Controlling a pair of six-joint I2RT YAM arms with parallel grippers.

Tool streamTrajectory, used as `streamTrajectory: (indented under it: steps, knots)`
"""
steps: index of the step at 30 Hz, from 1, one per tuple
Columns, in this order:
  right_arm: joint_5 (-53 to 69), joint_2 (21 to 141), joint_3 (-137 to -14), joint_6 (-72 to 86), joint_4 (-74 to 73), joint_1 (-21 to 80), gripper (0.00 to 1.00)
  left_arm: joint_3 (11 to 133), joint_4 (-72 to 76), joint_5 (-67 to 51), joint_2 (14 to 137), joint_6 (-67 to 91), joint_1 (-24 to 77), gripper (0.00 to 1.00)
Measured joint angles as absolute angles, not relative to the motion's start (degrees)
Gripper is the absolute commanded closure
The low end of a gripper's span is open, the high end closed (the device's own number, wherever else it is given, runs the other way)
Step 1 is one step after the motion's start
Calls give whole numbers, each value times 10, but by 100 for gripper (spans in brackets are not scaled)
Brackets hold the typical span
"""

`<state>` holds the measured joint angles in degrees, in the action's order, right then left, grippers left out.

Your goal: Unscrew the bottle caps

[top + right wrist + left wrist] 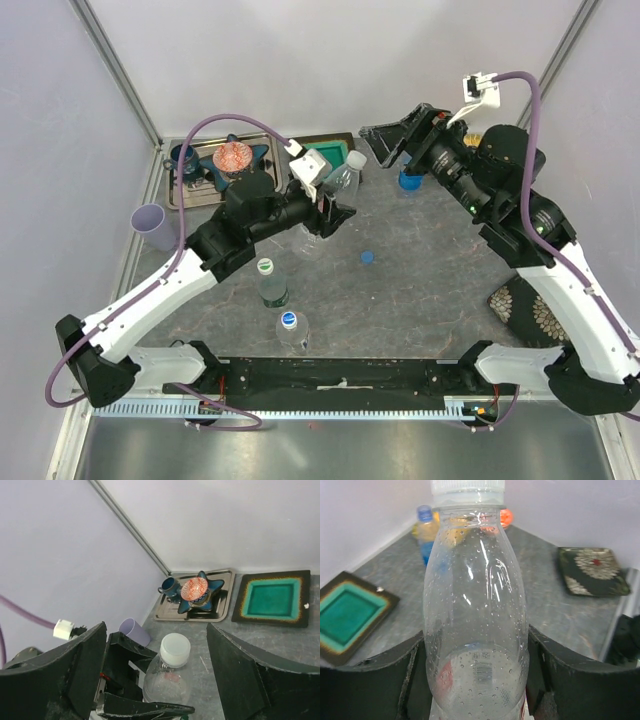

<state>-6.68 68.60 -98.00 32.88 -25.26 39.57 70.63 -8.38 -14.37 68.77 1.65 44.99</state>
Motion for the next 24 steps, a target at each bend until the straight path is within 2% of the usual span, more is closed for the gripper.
streamTrajectory:
  steps: [4,9,24]
  knots:
    - [-86,696,-969,338,-254,396,14,687,-63,-38,688,-5,479,56]
    - [-89,721,-966,347,-254,396,17,679,-44,30,686,-27,506,57]
    - [-55,753,-947,361,-244,396,35,673,-24,62,674,-49,519,57]
